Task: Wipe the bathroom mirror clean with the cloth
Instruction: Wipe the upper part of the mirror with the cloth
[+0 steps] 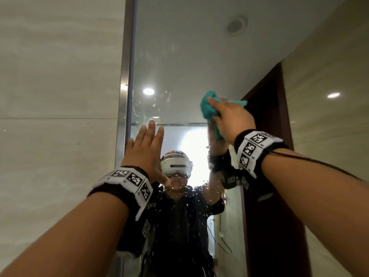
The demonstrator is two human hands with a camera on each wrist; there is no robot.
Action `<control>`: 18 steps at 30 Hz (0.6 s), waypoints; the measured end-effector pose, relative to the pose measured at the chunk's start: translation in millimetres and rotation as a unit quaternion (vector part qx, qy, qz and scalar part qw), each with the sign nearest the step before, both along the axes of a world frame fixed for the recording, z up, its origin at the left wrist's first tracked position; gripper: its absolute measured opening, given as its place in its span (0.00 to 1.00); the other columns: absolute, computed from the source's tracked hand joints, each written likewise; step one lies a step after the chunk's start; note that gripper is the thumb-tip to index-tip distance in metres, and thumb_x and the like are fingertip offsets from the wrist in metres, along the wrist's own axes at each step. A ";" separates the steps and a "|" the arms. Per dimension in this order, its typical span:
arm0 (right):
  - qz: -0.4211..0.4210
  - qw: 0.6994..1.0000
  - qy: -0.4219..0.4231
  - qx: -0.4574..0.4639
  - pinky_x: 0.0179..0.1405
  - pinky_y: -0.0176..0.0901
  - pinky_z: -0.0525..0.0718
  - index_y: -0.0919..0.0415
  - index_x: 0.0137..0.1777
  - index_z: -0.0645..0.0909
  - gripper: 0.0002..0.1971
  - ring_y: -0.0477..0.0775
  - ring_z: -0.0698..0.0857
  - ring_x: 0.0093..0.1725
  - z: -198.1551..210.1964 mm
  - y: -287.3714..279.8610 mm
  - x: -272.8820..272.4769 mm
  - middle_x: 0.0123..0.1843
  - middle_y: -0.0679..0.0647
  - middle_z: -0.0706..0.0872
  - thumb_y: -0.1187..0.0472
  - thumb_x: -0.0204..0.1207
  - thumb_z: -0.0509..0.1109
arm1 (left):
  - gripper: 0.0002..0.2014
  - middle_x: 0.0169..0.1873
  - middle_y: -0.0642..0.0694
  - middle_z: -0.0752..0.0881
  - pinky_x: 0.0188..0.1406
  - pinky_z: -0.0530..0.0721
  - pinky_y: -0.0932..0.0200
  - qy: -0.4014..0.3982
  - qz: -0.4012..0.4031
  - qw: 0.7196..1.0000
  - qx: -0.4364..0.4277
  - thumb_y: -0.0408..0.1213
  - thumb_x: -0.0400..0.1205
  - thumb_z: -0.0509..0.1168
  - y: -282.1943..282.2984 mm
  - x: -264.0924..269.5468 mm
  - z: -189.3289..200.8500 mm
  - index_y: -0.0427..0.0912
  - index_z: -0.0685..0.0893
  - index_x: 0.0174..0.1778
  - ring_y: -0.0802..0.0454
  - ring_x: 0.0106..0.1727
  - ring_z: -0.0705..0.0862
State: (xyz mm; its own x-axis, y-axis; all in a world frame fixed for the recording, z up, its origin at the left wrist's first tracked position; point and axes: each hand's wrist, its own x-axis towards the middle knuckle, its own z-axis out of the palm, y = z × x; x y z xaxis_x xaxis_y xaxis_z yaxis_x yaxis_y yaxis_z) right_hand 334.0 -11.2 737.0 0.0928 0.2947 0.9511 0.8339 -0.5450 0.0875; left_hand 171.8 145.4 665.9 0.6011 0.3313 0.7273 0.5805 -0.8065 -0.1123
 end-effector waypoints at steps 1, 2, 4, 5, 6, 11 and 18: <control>-0.014 0.999 0.025 0.017 0.68 0.55 0.74 0.45 0.79 0.62 0.27 0.61 0.73 0.72 -2.4 0.5 -3.2 0.78 0.55 0.67 0.57 0.81 0.62 | 0.71 0.79 0.48 0.26 0.79 0.41 0.44 0.000 0.000 1.000 0.001 0.62 0.59 0.78 0.5 -0.2 -0.1 0.48 0.28 0.80 0.47 0.81 0.31; -0.027 0.999 0.029 0.022 0.68 0.56 0.74 0.46 0.80 0.60 0.28 0.61 0.72 0.72 -9.3 4.1 -8.2 0.79 0.56 0.65 0.57 0.81 0.61 | 0.71 0.79 0.48 0.26 0.79 0.41 0.44 -0.001 -0.001 1.000 0.000 0.62 0.59 0.78 1.1 -0.2 -0.1 0.48 0.29 0.80 0.47 0.81 0.31; -0.022 0.999 0.010 -0.029 0.73 0.57 0.69 0.46 0.81 0.55 0.28 0.62 0.65 0.77 -33.1 17.8 -20.0 0.82 0.55 0.59 0.52 0.82 0.58 | 0.71 0.79 0.47 0.26 0.79 0.40 0.44 -0.001 -0.001 1.000 -0.002 0.61 0.60 0.78 1.0 -0.1 -0.9 0.48 0.29 0.80 0.46 0.81 0.31; -0.023 0.997 -0.008 -0.075 0.76 0.57 0.65 0.46 0.82 0.52 0.28 0.61 0.60 0.80 -47.1 24.4 -26.8 0.83 0.55 0.56 0.48 0.84 0.55 | 0.71 0.79 0.47 0.26 0.79 0.40 0.44 0.000 0.001 1.000 0.000 0.61 0.60 0.78 0.5 -0.2 -0.9 0.48 0.28 0.80 0.46 0.81 0.31; -0.027 0.992 -0.034 -0.116 0.78 0.56 0.61 0.46 0.82 0.50 0.28 0.60 0.56 0.82 -58.7 29.6 -31.3 0.84 0.55 0.53 0.46 0.84 0.52 | 0.71 0.79 0.47 0.27 0.79 0.41 0.44 0.000 0.003 1.000 0.002 0.61 0.60 0.78 0.0 -0.2 -1.0 0.47 0.28 0.80 0.46 0.81 0.31; -0.016 0.992 -0.040 -0.121 0.76 0.57 0.64 0.42 0.82 0.52 0.34 0.58 0.57 0.82 -42.6 29.1 -13.0 0.84 0.53 0.54 0.60 0.81 0.64 | 0.71 0.79 0.46 0.27 0.79 0.42 0.43 0.005 0.010 1.000 0.007 0.62 0.60 0.78 -0.4 -0.7 0.7 0.47 0.29 0.80 0.45 0.81 0.32; 0.022 0.996 0.039 -0.082 0.78 0.58 0.57 0.44 0.82 0.52 0.27 0.59 0.52 0.82 -52.4 23.7 -31.7 0.84 0.54 0.51 0.46 0.84 0.53 | 0.70 0.79 0.46 0.27 0.79 0.40 0.44 0.009 0.012 1.000 0.006 0.62 0.60 0.77 -0.2 -1.2 0.2 0.47 0.28 0.80 0.45 0.81 0.31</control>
